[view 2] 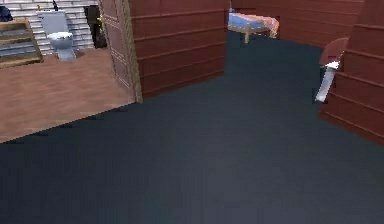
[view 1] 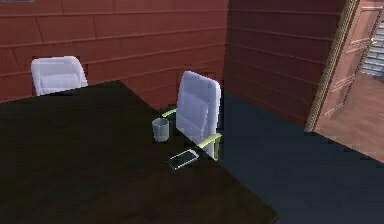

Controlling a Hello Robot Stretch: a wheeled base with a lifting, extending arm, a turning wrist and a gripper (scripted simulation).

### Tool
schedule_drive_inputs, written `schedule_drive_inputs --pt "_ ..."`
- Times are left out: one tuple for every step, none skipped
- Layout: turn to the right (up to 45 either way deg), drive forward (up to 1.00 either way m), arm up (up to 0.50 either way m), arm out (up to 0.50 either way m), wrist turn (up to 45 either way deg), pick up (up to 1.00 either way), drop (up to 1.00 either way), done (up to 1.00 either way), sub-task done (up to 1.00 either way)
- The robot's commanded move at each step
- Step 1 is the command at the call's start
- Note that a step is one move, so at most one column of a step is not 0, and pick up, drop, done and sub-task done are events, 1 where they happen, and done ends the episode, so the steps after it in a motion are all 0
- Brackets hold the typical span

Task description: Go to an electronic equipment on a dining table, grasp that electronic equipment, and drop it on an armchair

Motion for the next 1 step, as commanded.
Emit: schedule_drive_inputs --pt "-45.0 0.0 0.0 0.0 0.0 0.0 0.0 0.0 0.0"
